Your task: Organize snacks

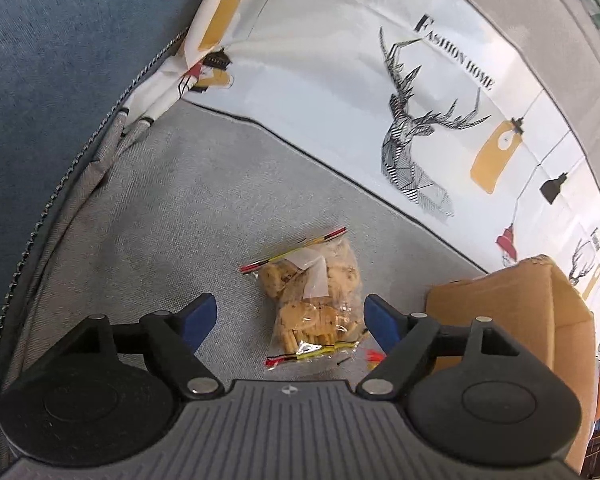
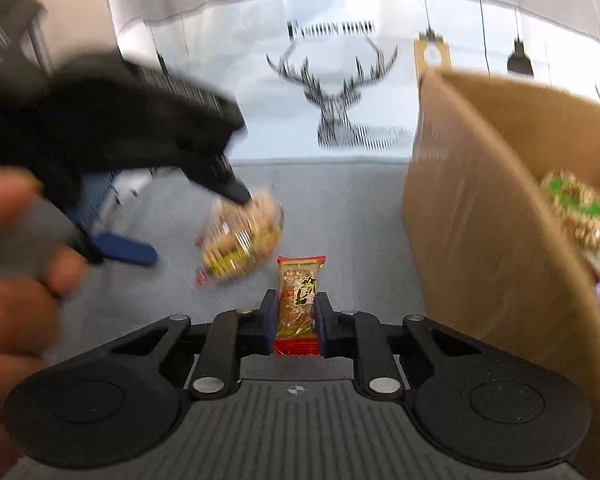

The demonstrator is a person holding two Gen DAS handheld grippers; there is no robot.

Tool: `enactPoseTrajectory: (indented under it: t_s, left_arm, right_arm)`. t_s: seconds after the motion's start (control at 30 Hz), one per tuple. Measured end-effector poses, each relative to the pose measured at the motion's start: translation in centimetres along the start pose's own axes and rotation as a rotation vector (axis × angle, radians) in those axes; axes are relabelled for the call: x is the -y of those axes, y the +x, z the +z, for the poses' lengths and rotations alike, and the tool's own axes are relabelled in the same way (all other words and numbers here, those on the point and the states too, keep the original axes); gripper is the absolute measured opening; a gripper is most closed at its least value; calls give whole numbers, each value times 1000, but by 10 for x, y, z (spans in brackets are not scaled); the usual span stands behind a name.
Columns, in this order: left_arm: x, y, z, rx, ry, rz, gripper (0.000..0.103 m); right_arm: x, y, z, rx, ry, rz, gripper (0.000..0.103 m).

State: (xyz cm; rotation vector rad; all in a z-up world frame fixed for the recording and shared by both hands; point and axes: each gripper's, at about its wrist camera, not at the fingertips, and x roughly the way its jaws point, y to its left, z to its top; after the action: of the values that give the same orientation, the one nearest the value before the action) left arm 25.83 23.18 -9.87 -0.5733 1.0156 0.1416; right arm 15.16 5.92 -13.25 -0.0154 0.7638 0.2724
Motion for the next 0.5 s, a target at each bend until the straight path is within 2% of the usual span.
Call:
enactPoseTrajectory:
  t_s: [0.3, 0.4, 0.43, 0.5]
  left_arm:
    - [13, 15, 4, -3, 17, -18, 86]
    - [14, 22, 4, -19, 43, -1, 85]
    - [14, 22, 4, -18, 48, 4, 82]
    - [14, 21, 4, -18, 61, -20, 55]
  right_arm:
    - [6, -21, 19, 47, 44, 9, 19]
    - [8, -24, 22, 61, 49, 5, 19]
    - [9, -26, 23, 65, 50, 1, 19]
    - [9, -29, 25, 74, 52, 2, 19]
